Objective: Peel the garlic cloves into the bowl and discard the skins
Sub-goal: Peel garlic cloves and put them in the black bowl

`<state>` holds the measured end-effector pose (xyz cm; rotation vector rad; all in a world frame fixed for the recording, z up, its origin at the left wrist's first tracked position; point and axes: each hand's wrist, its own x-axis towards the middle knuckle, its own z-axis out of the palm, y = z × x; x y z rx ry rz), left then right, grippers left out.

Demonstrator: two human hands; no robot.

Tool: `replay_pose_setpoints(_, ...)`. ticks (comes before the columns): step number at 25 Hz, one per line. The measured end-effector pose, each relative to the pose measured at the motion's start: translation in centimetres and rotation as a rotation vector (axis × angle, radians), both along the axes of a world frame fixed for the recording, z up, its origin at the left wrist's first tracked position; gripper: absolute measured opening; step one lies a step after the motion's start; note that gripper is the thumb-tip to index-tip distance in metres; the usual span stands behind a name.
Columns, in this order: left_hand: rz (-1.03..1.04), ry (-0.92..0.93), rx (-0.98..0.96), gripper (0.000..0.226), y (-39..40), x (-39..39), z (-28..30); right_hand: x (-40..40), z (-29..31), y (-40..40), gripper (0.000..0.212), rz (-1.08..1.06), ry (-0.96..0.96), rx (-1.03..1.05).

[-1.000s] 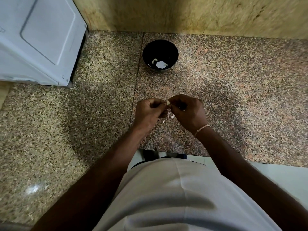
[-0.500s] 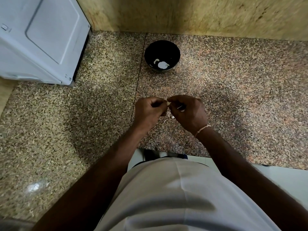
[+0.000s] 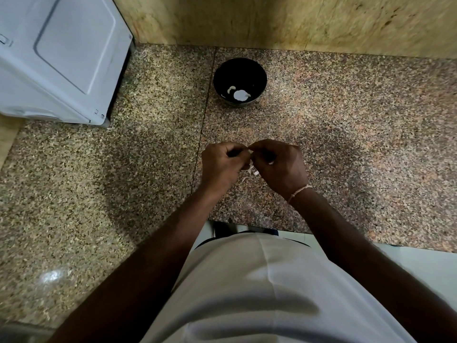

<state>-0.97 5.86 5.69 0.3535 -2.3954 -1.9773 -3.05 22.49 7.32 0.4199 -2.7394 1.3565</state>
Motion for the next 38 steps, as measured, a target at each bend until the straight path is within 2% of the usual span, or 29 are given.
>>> replay_pose_setpoints(14,0.052,-0.047,0.205,0.006,0.3,-0.6,1.6,-0.6,-0.1,-0.2,0.01,-0.064,-0.009,-0.121)
replay_pose_setpoints(26,-0.041,-0.016,0.018,0.006,-0.3,-1.0,1.3,-1.0,-0.2,0.0,0.014,-0.01,0.024,-0.075)
replay_pose_setpoints(33,0.038,0.032,0.027,0.005,0.9,-0.9,1.1,-1.0,0.0,-0.1,0.01,-0.086,-0.05,-0.172)
replay_pose_setpoints(38,0.091,-0.012,0.072,0.012,1.4,-1.1,0.9,-1.0,0.1,0.2,0.01,-0.114,-0.05,-0.163)
